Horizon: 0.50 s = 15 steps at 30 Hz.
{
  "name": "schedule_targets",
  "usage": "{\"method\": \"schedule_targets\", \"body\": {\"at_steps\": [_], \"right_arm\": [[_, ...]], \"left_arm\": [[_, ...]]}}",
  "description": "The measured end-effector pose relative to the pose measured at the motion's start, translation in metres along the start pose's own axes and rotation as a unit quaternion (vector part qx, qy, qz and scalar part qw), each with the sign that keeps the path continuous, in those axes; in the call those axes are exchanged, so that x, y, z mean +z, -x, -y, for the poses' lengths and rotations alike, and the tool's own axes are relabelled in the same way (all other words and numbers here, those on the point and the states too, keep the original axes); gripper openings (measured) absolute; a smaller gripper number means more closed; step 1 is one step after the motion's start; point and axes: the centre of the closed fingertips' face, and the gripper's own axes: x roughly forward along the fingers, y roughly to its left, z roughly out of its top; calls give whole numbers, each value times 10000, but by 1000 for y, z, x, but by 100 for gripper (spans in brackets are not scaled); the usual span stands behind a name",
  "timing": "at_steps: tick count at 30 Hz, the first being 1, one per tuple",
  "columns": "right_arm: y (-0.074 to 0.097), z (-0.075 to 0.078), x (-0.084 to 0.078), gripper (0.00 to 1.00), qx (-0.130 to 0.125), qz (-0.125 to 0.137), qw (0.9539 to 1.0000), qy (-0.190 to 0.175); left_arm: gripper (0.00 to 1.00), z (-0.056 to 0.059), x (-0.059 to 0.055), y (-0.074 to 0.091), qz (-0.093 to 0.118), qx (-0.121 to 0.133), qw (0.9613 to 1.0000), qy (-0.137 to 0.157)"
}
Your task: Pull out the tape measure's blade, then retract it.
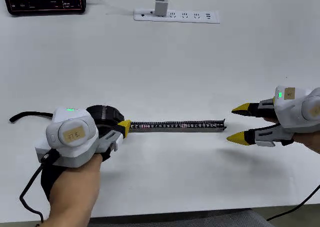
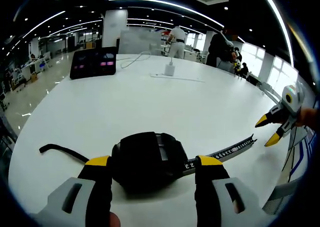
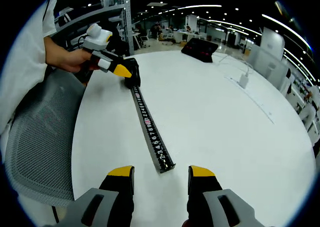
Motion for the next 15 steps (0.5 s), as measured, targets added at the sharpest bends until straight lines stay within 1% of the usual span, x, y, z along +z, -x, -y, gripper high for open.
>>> {"method": "schedule_targets", "body": {"at_steps": [3,6,13,15], "right_arm": [[-2,2,1,37,40,-30,9999,89],[-4,3,1,35,86,-43,9999,125],[-13,6,3,33,211,-103,9995,230],[-15,7,4,31,232,-123,9992,313]], "left_arm": [[62,-1,-1,-1,11,60,9999,-87],[62,-1,0,-2,23,80,10000,-47],[59,-5,1,-3,39,177,9998,42],[59,-5,0,-3,43,187,9998,59]]}}
